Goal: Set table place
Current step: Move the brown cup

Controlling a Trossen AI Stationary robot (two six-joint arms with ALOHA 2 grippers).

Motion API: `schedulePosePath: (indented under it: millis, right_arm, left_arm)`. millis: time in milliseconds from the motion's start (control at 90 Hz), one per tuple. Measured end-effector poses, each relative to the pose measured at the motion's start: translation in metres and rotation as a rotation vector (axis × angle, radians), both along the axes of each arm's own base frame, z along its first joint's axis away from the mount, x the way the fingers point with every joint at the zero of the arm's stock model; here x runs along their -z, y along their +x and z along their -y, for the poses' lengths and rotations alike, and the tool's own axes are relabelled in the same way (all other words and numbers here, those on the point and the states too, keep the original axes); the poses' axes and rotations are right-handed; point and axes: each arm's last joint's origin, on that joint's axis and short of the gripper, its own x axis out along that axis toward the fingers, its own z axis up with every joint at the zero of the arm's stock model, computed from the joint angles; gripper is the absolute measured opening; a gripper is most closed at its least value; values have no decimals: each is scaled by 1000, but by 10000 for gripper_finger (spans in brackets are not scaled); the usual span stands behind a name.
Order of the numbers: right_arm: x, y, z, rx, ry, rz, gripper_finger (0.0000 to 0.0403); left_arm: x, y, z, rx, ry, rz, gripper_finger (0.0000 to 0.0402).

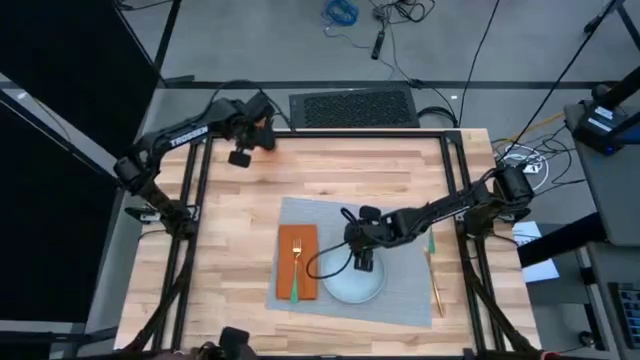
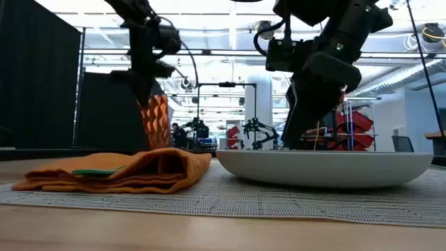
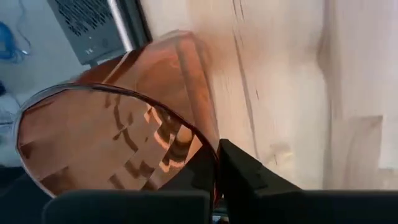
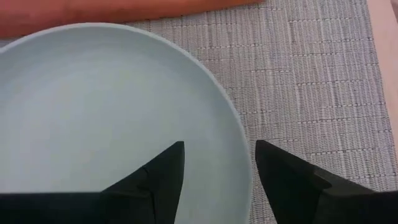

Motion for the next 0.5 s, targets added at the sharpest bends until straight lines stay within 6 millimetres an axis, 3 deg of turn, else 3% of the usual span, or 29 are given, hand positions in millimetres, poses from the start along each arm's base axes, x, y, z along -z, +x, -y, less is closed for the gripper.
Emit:
schedulePosePath:
  millis: [133,311,500]
  right_arm:
    - [0,-2,-5,4,8,-3,183]
    - [1,-7,-20,26,2,-2,183]
    - [1,-18,-47,28,31,-9,183]
  left_arm:
    - [-32,14,16,32,0,77,0]
    - [-68,40,57,186,30,144,0]
    - [-71,72,94,303,-6,110,0]
